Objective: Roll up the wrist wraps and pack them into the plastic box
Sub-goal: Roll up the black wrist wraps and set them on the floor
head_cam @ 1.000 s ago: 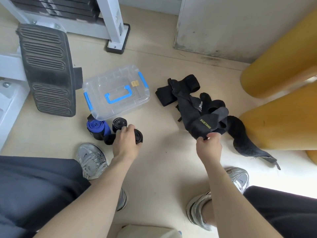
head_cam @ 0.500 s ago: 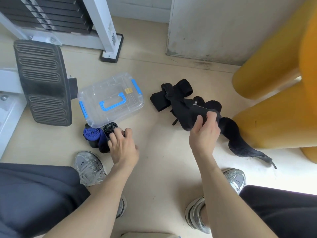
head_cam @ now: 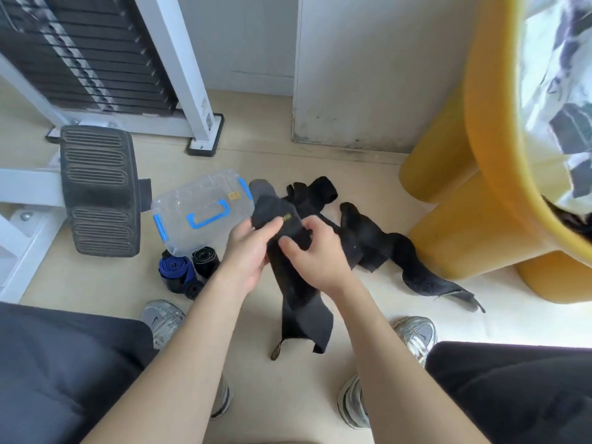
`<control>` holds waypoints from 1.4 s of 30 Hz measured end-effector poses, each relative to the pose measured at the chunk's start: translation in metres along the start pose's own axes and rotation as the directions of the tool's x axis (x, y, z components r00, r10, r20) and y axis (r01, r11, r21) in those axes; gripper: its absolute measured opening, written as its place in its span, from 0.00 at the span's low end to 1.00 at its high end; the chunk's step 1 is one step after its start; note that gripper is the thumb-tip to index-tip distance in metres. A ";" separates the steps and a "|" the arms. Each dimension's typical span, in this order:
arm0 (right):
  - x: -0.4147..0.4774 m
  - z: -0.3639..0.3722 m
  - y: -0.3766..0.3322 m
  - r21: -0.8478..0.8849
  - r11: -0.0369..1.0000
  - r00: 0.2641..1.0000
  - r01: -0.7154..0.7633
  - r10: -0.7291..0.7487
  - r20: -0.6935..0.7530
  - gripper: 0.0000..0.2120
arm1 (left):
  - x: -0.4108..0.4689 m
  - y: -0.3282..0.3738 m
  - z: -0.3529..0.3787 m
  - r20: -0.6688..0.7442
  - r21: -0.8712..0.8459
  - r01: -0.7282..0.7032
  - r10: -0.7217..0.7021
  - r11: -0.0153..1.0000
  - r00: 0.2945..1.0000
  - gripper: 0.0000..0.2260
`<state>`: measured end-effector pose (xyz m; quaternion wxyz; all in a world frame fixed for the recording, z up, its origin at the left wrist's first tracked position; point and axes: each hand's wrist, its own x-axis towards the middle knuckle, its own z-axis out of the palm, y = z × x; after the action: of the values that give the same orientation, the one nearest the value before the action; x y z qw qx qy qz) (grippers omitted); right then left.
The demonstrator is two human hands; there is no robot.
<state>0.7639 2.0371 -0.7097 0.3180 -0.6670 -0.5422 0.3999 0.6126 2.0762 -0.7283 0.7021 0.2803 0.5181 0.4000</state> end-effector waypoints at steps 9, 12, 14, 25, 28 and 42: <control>-0.056 0.012 0.061 -0.272 0.823 0.524 -0.498 0.536 0.662 0.22 | -0.019 -0.029 -0.028 -0.393 0.303 0.047 0.080 0.952 0.916 0.06; -0.063 0.013 0.073 -0.371 0.783 0.420 -0.499 0.594 0.686 0.17 | -0.019 -0.034 -0.034 -0.421 0.477 0.019 0.210 0.879 0.882 0.11; -0.064 0.009 0.080 -0.448 0.792 0.444 -0.416 0.606 0.660 0.13 | -0.018 -0.035 -0.038 -0.421 0.566 0.019 0.269 0.824 0.866 0.15; -0.037 0.019 0.137 -0.544 0.767 0.792 -0.340 0.545 0.273 0.22 | -0.008 -0.079 -0.059 -0.341 0.804 0.266 0.046 0.532 0.939 0.13; -0.033 0.038 0.142 -0.590 0.781 0.819 -0.204 0.466 0.334 0.30 | -0.006 -0.089 -0.063 -0.342 0.790 0.298 -0.019 0.535 0.940 0.12; -0.039 0.092 0.165 -0.870 0.483 0.833 -0.092 0.516 0.198 0.18 | 0.009 -0.097 -0.067 -0.306 0.755 0.244 -0.002 0.608 0.952 0.11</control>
<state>0.7564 1.9632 -0.8879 -0.2462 -0.7153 -0.5896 0.2829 0.5763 2.0324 -0.8316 0.4555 0.4638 0.7507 0.1180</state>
